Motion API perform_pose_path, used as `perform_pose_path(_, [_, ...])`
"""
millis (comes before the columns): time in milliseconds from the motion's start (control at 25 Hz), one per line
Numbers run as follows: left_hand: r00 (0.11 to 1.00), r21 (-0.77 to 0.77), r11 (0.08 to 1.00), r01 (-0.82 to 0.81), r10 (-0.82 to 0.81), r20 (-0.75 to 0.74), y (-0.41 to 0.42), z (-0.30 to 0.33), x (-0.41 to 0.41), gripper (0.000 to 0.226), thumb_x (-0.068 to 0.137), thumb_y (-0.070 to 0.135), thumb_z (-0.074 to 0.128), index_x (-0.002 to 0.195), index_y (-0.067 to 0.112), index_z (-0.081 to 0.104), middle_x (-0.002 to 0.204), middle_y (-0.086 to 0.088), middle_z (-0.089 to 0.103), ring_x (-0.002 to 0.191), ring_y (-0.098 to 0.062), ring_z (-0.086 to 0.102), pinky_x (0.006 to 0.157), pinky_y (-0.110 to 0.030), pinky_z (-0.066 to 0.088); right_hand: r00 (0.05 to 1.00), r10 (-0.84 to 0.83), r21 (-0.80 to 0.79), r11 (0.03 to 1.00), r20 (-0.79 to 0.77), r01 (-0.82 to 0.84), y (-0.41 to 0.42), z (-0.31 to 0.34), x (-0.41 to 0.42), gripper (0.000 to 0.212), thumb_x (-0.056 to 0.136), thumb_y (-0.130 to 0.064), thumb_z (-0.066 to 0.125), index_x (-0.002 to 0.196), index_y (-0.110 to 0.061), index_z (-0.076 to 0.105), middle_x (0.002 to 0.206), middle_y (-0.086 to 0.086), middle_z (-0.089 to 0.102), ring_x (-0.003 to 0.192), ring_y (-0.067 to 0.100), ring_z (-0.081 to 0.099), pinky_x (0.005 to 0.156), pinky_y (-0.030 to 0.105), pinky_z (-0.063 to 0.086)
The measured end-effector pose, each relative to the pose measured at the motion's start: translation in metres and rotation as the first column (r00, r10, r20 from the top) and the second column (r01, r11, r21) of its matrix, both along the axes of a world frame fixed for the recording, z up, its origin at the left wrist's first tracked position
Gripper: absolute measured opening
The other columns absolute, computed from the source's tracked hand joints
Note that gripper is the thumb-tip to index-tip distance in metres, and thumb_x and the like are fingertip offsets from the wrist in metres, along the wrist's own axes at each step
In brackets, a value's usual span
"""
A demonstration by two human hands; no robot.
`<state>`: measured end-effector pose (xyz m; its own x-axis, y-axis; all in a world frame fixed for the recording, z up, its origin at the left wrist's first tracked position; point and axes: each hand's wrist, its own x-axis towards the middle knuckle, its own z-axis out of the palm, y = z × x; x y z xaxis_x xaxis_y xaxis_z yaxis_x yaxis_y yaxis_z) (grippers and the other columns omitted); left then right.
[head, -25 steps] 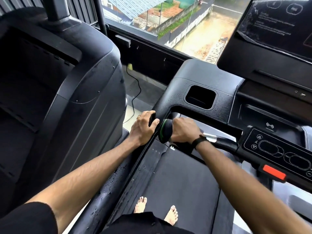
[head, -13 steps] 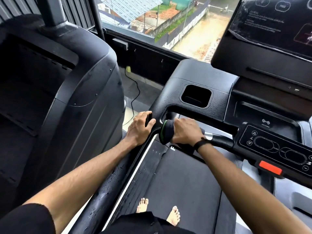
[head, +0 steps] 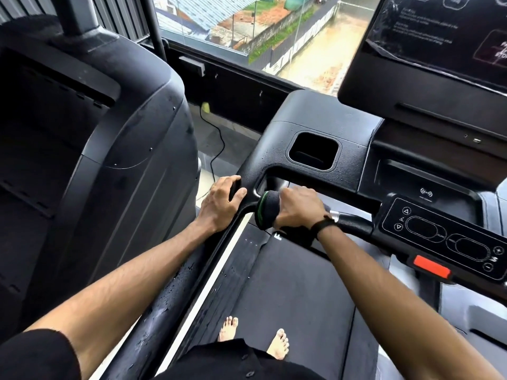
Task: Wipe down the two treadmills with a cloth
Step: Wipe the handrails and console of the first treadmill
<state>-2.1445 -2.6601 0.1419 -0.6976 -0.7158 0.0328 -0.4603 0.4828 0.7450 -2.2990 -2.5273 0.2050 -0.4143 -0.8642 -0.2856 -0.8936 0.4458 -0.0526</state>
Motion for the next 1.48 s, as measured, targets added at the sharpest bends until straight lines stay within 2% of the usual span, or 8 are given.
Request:
perform_pose_path(160, [0.999,-0.031,1.000,-0.001,0.002,0.034,0.002,0.000,0.000,0.060,0.091,0.051,0.041,0.138,0.015,0.052,0.139,-0.007,0.055,0.128,-0.024,0.049,0.104,-0.045,0.043,0.974,-0.093,0.166,0.984,0.207,0.059,-0.010,0.015,-0.010,0.046,0.053,-0.050,0.087,0.068,-0.016,0.059,0.083,0.005,0.064,0.076,0.026,0.062,0.061,0.027,0.048])
perform_pose_path(360, [0.999,-0.091,0.996,-0.016,0.019,0.040,0.005,0.003,0.003,0.055,0.094,0.047,0.038,0.137,0.014,0.049,0.140,-0.006,0.051,0.127,-0.025,0.045,0.098,-0.046,0.044,0.959,0.002,-0.224,0.972,-0.283,-0.068,0.031,-0.018,0.016,0.027,0.078,-0.023,0.062,0.102,-0.011,0.056,0.099,0.011,0.067,0.088,0.032,0.066,0.068,0.033,0.043])
perform_pose_path(600, [0.996,-0.206,0.978,-0.009,0.027,0.084,0.007,0.006,0.002,0.041,0.100,0.035,0.045,0.133,0.012,0.051,0.138,-0.007,0.054,0.126,-0.026,0.047,0.099,-0.046,0.042,0.955,-0.148,0.215,0.972,0.256,0.093,0.007,0.025,-0.020,0.049,0.051,-0.049,0.089,0.068,-0.017,0.055,0.083,0.003,0.065,0.075,0.023,0.063,0.061,0.026,0.047])
perform_pose_path(800, [0.994,-0.248,0.968,-0.046,0.069,0.086,0.013,0.010,0.004,0.045,0.094,0.036,0.037,0.127,0.011,0.056,0.132,-0.007,0.057,0.120,-0.028,0.051,0.097,-0.048,0.045,0.980,-0.031,-0.228,0.974,-0.197,-0.015,0.045,-0.007,0.008,0.033,0.073,-0.030,0.068,0.099,-0.012,0.055,0.098,0.011,0.066,0.093,0.032,0.064,0.072,0.034,0.044])
perform_pose_path(880, [0.991,-0.285,0.957,-0.050,0.083,0.104,0.016,0.012,0.003,0.044,0.093,0.033,0.038,0.122,0.009,0.059,0.127,-0.008,0.061,0.115,-0.029,0.054,0.095,-0.048,0.046,0.975,-0.039,-0.226,0.974,-0.221,-0.013,0.054,-0.006,0.001,0.038,0.073,-0.032,0.069,0.103,-0.012,0.057,0.098,0.009,0.065,0.093,0.031,0.064,0.073,0.034,0.045])
perform_pose_path(1120, [0.972,-0.430,0.901,-0.064,0.153,0.176,0.020,0.012,-0.002,0.038,0.090,0.026,0.039,0.108,0.006,0.066,0.110,-0.012,0.066,0.103,-0.034,0.059,0.085,-0.048,0.049,0.871,-0.193,0.285,0.956,0.452,0.064,0.027,0.030,-0.052,0.050,0.057,-0.044,0.090,0.092,-0.012,0.074,0.089,0.006,0.074,0.080,0.025,0.072,0.067,0.035,0.061])
perform_pose_path(1320, [0.963,-0.414,0.901,-0.133,0.217,0.162,0.027,0.010,0.003,0.036,0.092,0.024,0.037,0.103,0.007,0.067,0.103,-0.014,0.068,0.098,-0.036,0.060,0.080,-0.048,0.050,0.960,-0.011,-0.252,0.966,-0.281,-0.063,0.080,-0.015,-0.019,0.047,0.066,-0.031,0.076,0.104,-0.010,0.059,0.095,0.010,0.065,0.086,0.030,0.063,0.075,0.037,0.048])
perform_pose_path(1480, [0.960,-0.396,0.903,-0.167,0.241,0.144,0.030,0.012,0.001,0.035,0.095,0.022,0.037,0.104,0.006,0.066,0.102,-0.014,0.068,0.100,-0.035,0.059,0.080,-0.049,0.050,0.962,-0.075,-0.268,0.963,-0.264,0.002,0.104,-0.005,-0.036,0.044,0.069,-0.027,0.073,0.107,-0.012,0.057,0.098,0.008,0.065,0.089,0.030,0.066,0.073,0.036,0.047])
